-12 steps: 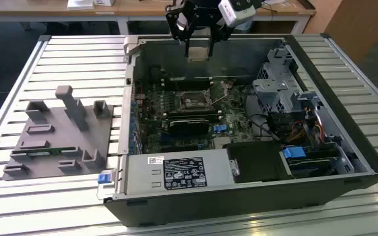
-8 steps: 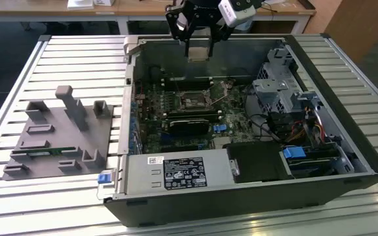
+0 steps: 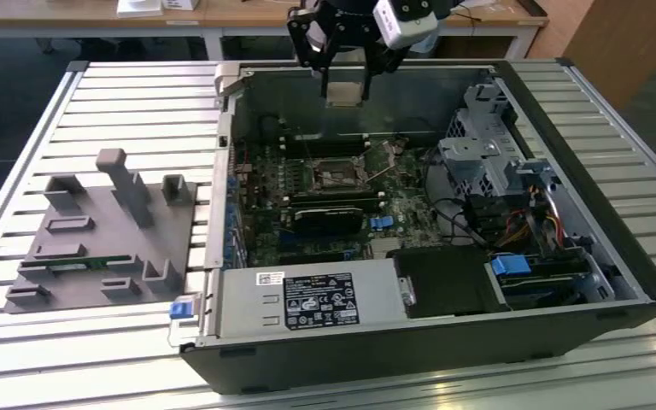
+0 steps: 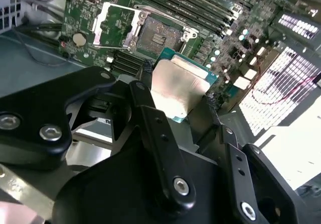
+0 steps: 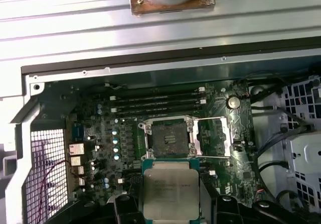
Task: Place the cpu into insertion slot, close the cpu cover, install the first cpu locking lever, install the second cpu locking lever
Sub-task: 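Place the cpu into insertion slot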
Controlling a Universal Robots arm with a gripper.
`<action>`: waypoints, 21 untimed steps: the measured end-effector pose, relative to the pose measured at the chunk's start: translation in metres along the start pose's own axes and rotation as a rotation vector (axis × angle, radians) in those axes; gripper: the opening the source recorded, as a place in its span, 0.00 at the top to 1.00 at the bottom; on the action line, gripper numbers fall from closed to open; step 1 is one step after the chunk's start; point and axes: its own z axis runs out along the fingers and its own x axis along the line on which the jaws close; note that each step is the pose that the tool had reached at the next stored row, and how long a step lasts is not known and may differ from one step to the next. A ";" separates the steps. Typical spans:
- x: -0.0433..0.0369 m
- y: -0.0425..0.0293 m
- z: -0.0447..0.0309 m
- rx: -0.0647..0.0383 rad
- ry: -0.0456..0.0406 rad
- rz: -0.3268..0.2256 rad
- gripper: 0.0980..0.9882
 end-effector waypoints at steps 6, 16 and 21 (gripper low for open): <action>0.0023 -0.0002 0.0012 -0.001 -0.0061 0.068 0.51; 0.0053 -0.0007 0.0020 -0.003 -0.0125 0.138 0.51; 0.0057 -0.0007 0.0021 -0.003 -0.0150 0.167 0.51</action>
